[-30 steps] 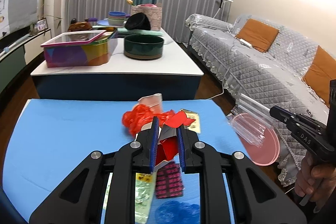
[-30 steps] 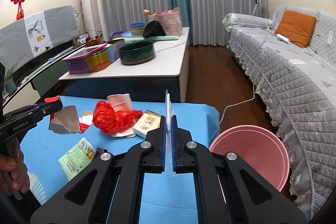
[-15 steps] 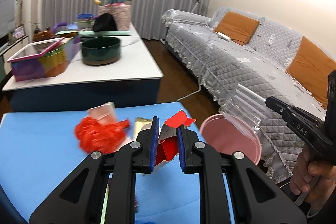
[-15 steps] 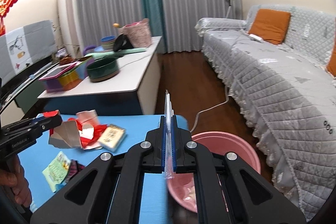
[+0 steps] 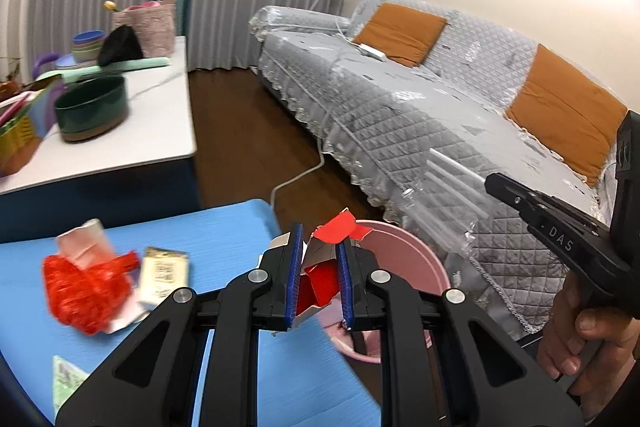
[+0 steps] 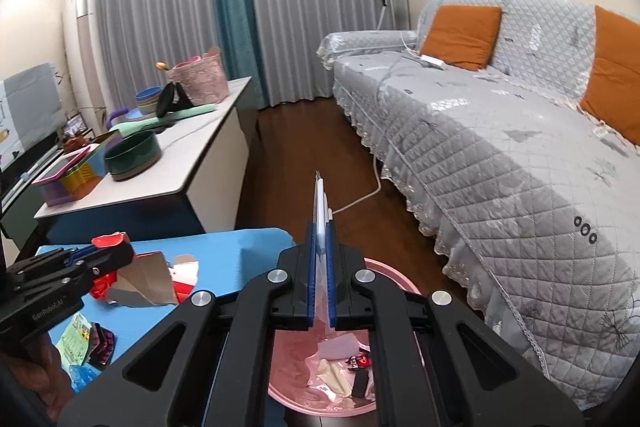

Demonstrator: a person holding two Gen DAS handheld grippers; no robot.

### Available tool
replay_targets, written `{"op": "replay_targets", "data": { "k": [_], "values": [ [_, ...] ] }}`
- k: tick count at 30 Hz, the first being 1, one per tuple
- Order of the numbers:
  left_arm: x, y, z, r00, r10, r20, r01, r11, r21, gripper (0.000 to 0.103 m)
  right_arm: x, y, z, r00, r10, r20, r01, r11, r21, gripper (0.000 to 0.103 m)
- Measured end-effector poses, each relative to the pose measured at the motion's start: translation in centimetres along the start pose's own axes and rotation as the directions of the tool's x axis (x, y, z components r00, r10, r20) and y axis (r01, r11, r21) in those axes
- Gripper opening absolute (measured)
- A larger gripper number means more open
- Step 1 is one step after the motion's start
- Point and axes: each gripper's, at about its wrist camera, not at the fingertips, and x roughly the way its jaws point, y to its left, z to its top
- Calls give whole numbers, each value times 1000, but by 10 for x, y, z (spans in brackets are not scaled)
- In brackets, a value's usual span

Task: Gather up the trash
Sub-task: 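Carry paper box and plastic strip over the pink bin and open both grippers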

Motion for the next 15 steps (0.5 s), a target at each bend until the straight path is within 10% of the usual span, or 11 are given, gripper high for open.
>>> {"op": "replay_targets", "data": {
  "k": [15],
  "values": [
    [52,-37,0,997,-62,-51,63,997,34,16,10,-15,-3,999,-19,-26,20,1000,19,5]
  ]
}}
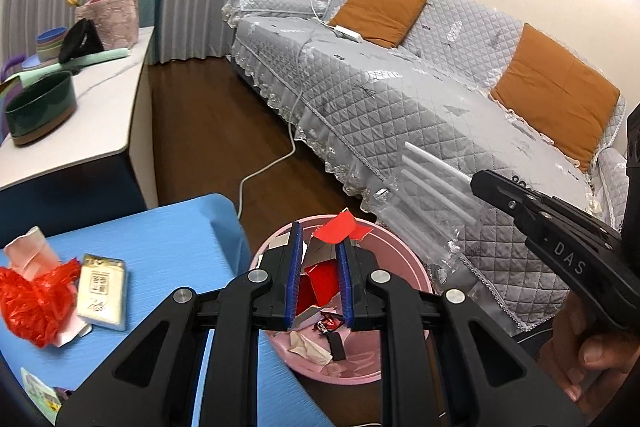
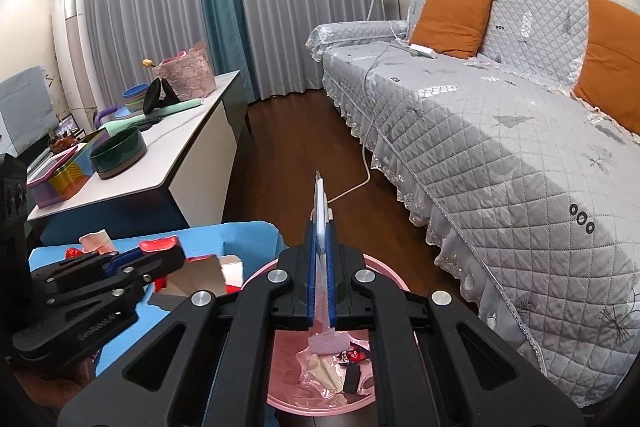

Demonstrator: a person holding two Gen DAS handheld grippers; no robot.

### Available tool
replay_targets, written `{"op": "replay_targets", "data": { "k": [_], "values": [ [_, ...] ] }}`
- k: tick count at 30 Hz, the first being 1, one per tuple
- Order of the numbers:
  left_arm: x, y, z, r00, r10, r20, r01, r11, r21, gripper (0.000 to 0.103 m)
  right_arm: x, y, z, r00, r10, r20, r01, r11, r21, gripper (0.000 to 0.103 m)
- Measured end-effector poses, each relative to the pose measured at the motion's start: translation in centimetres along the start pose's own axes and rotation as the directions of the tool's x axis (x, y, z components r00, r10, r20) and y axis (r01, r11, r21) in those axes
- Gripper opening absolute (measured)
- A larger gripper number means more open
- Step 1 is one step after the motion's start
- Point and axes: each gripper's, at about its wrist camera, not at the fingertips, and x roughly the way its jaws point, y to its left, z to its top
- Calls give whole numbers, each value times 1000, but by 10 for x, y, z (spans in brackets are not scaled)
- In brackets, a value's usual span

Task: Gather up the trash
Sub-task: 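Carry paper box and plastic strip over the pink bin and open both grippers, then move both open grippers back toward the table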

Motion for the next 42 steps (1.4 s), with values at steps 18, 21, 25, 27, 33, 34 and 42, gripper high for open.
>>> {"op": "replay_targets", "data": {
  "k": [18,21,25,27,33,34,42],
  "values": [
    [25,-6,-9,996,-22,-90,21,1000,-6,37,1,-19,2,998,-56,-7,56,994,98,50],
    [15,-2,-9,997,-7,-80,7,1000,-10,37,-1,-17,2,999,-50,0,50,994,97,50],
    [-1,3,-6,998,9,-61,-10,1000,-11,37,-2,-12,3,999,-44,4,43,995,95,50],
    [-14,7,-5,999,22,-42,-23,1000,-11,37,-3,-9,3,999,-39,6,39,995,93,50],
    [-52,26,-2,998,66,-1,-66,998,-25,37,-10,8,6,1000,-13,25,11,997,79,50],
    [-59,30,-2,997,76,6,-76,997,-29,37,-12,12,6,1000,-8,29,6,997,74,50],
    [-114,74,-9,987,149,57,-144,986,-86,32,-20,36,4,999,25,48,-28,998,52,50]
  ]
}}
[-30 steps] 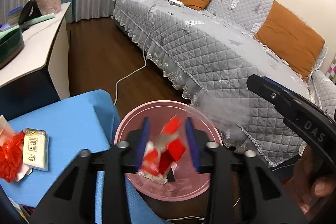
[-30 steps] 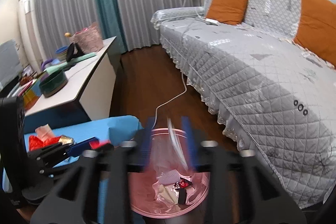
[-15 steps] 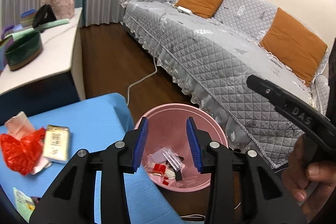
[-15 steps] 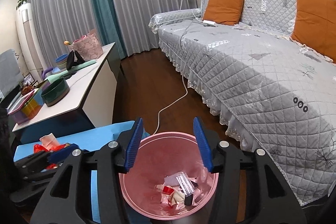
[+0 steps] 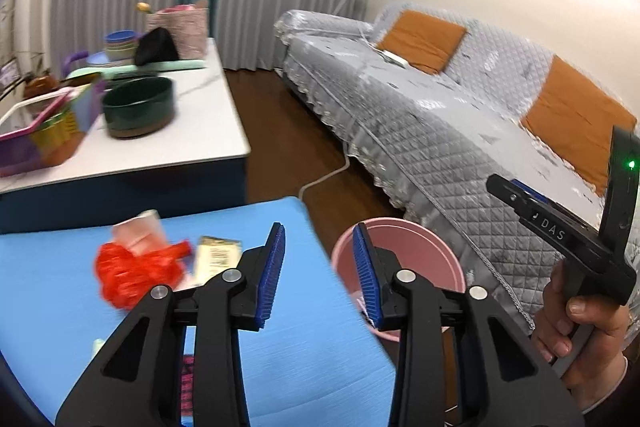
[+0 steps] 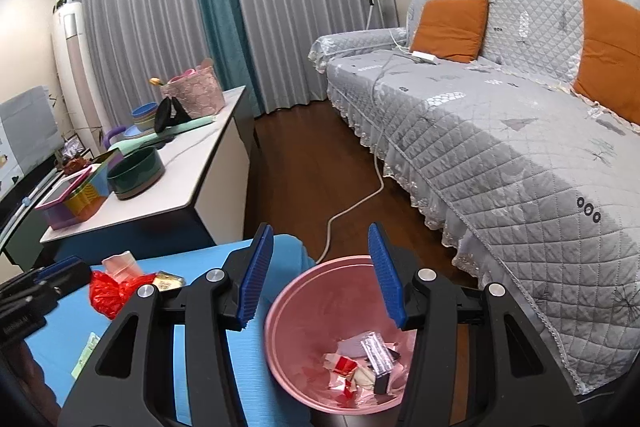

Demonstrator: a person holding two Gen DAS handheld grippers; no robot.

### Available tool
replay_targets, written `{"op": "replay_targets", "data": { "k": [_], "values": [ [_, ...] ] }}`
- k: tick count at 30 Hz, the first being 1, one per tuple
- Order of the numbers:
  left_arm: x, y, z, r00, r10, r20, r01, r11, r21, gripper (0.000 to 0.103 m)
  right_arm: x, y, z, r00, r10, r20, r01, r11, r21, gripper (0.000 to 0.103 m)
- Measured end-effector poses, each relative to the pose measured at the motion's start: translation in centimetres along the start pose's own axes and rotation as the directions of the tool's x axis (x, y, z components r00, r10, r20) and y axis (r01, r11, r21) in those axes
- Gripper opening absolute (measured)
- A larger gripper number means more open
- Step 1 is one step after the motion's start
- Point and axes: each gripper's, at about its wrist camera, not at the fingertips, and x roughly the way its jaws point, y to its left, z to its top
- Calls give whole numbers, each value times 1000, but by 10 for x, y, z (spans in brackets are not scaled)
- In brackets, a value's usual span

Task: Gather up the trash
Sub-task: 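Move both open grippers back toward the table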

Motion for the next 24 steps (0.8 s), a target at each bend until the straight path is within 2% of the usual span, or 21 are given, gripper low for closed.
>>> {"op": "replay_targets", "data": {
  "k": [13,18,24],
  "values": [
    [-58,105,-10,988,145,46,-139,984,-115,26,-1,63,-15,995,100,12,-99,993,-60,48],
    [-64,134,-11,982,182,50,-173,975,-139,26,5,91,-27,991,132,3,-131,986,-106,48],
    [-51,154,-16,979,197,44,-188,970,-154,26,18,121,-42,987,158,-25,-160,973,-164,51]
  ]
}}
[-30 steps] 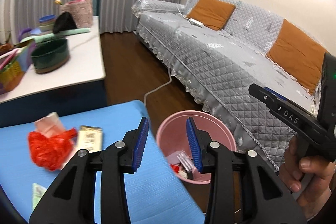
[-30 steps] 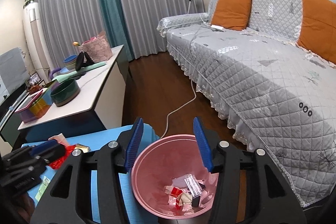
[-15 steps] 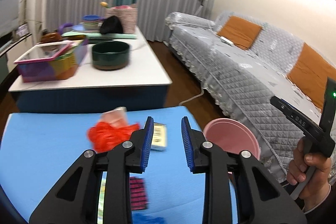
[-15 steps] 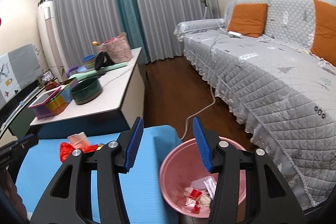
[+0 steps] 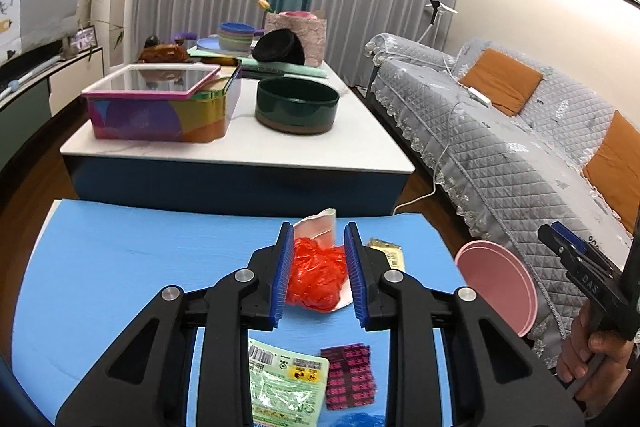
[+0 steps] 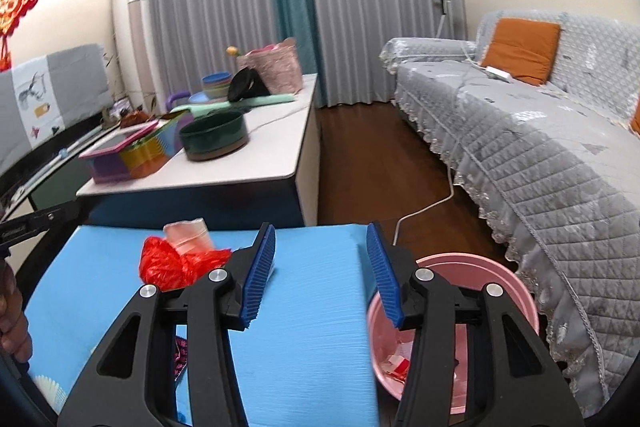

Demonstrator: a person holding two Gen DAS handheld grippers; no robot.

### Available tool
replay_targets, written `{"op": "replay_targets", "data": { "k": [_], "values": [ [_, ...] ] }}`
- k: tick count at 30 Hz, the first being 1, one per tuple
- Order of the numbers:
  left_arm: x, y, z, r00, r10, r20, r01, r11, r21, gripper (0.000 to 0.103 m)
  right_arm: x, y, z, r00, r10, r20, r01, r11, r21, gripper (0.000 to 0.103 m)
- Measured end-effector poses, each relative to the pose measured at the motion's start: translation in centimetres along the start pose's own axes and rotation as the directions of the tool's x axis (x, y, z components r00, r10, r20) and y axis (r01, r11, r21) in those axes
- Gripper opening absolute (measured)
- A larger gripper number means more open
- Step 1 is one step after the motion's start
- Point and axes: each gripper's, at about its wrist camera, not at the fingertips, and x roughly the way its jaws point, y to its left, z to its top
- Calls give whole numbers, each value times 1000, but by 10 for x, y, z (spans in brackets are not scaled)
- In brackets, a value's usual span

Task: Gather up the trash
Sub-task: 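Move both open grippers back toward the table, then grasp the red plastic bag with the left gripper while the right grasps the cream tissue pack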

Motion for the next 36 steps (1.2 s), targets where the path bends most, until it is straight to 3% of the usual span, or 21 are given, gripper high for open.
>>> {"op": "replay_targets", "data": {
  "k": [10,15,16,18,23,27,36],
  "values": [
    [51,20,-30,998,19,-58,-22,998,-55,26,44,36,-16,997,24,-70,-29,997,-65,59],
    [65,16,-36,998,21,-59,-22,1000,-15,27,68,53,-25,994,36,-105,-46,995,-90,64],
    [68,15,-35,998,18,-59,-19,1000,-14,28,74,57,-26,993,42,-115,-53,994,-94,65],
    [73,17,-37,998,12,-62,-14,1000,-25,43,83,63,-29,990,49,-130,-62,993,-100,70],
    [84,19,-40,996,-15,-84,10,999,-53,63,110,79,-38,978,77,-194,-100,989,-111,81],
    [96,21,-44,993,-27,-113,18,997,-81,63,127,85,-43,968,85,-235,-113,988,-108,86],
    [108,17,-50,987,-14,-158,2,997,-77,64,162,83,-55,945,67,-321,-89,995,-53,87]
  ]
}}
